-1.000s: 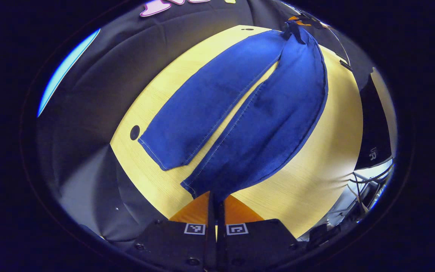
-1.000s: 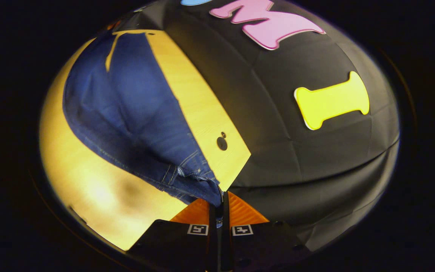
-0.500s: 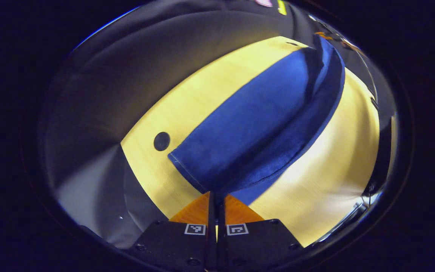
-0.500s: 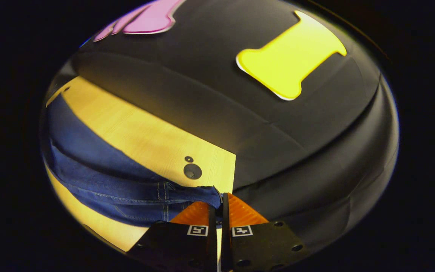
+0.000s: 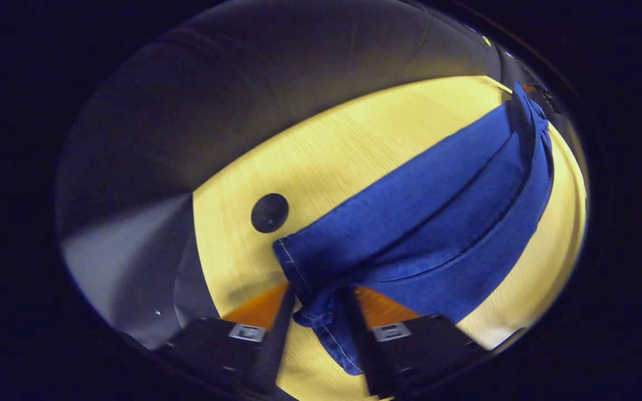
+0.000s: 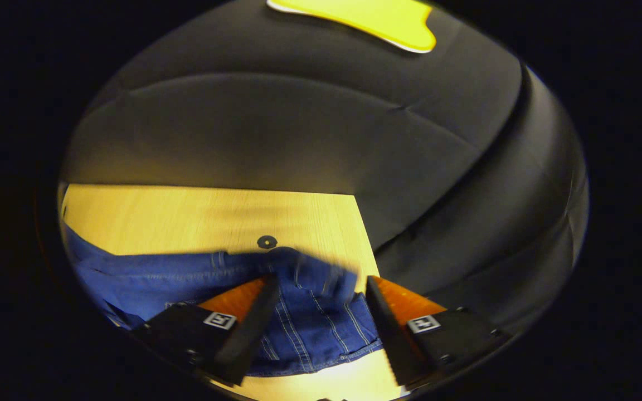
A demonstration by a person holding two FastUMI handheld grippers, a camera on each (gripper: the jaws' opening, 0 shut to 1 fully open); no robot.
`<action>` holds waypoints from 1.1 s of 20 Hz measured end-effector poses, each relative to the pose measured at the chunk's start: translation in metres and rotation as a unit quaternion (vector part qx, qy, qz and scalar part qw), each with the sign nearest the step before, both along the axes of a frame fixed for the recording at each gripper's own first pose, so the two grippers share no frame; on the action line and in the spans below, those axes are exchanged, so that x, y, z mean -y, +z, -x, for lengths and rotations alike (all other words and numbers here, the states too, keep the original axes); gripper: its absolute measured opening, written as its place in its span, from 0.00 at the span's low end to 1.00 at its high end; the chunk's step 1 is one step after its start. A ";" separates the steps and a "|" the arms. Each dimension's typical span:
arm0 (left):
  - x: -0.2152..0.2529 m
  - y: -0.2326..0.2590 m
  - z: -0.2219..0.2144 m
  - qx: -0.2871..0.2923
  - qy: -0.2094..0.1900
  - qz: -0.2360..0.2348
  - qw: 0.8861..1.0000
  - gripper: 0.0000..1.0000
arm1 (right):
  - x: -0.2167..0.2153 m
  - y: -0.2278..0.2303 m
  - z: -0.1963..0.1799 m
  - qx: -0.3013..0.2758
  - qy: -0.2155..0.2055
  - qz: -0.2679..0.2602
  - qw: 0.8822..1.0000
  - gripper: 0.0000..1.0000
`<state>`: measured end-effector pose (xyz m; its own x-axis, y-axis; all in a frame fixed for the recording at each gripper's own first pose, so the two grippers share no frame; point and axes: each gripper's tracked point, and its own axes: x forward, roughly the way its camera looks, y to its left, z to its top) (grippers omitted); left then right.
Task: Grasp the waist and the cuffs of the jeans and fold them to make the two legs overlap; first hold the waist and fold one-third of the jeans toward the cuffs, then hold the cuffs and fold the remaining one-third in the same direction to finish folding.
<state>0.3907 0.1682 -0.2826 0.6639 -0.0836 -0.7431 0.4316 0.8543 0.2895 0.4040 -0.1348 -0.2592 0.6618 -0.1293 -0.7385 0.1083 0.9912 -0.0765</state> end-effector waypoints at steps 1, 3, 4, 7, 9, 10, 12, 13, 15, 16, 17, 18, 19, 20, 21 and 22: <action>-0.006 0.001 0.002 0.009 0.013 -0.005 1.000 0.99 | 0.001 -0.003 0.003 0.008 -0.006 -0.001 1.000 0.97; -0.003 0.010 0.002 0.030 0.021 0.000 0.999 0.98 | 0.003 0.010 0.019 0.024 -0.009 0.015 1.000 0.98; -0.004 0.018 0.001 0.046 0.028 -0.004 0.999 0.98 | 0.001 0.018 0.029 0.040 -0.011 0.022 0.999 0.98; 0.001 0.042 0.007 0.101 0.049 -0.005 0.994 0.98 | -0.016 0.024 0.057 0.057 -0.042 -0.034 0.997 0.98; 0.005 0.056 0.010 0.141 0.071 0.014 0.987 0.98 | -0.017 0.018 0.077 0.072 -0.101 -0.077 0.989 0.98; 0.010 0.064 0.015 0.155 0.083 0.034 0.984 0.98 | -0.016 0.016 0.086 0.079 -0.133 -0.102 0.983 0.98; 0.028 0.092 0.032 0.185 0.103 0.093 0.973 0.98 | -0.019 -0.007 0.093 0.078 -0.191 -0.164 0.965 0.98; 0.039 0.109 0.047 0.197 0.110 0.126 0.966 0.98 | -0.020 -0.020 0.097 0.070 -0.217 -0.191 0.955 0.98; 0.061 0.135 0.078 0.215 0.119 0.174 0.954 0.98 | -0.007 -0.027 0.102 0.077 -0.260 -0.209 0.939 0.99; 0.070 0.148 0.092 0.226 0.119 0.191 0.948 0.98 | 0.005 -0.028 0.103 0.085 -0.277 -0.200 0.936 0.99; 0.082 0.155 0.104 0.231 0.115 0.203 0.945 0.98 | 0.018 -0.029 0.100 0.093 -0.288 -0.195 0.933 0.99; 0.093 0.158 0.116 0.235 0.109 0.213 0.942 0.98 | 0.023 -0.032 0.097 0.095 -0.295 -0.199 0.930 0.98; 0.110 0.163 0.133 0.231 0.103 0.223 0.941 0.97 | 0.025 -0.037 0.096 0.094 -0.303 -0.211 0.925 0.98; 0.124 0.167 0.149 0.226 0.101 0.230 0.941 0.97 | 0.025 -0.043 0.093 0.088 -0.311 -0.226 0.919 0.98; 0.135 0.165 0.158 0.222 0.101 0.238 0.940 0.98 | 0.026 -0.049 0.088 0.086 -0.321 -0.236 0.913 0.98; 0.147 0.165 0.169 0.218 0.100 0.250 0.938 0.98 | 0.029 -0.053 0.084 0.085 -0.331 -0.240 0.909 0.99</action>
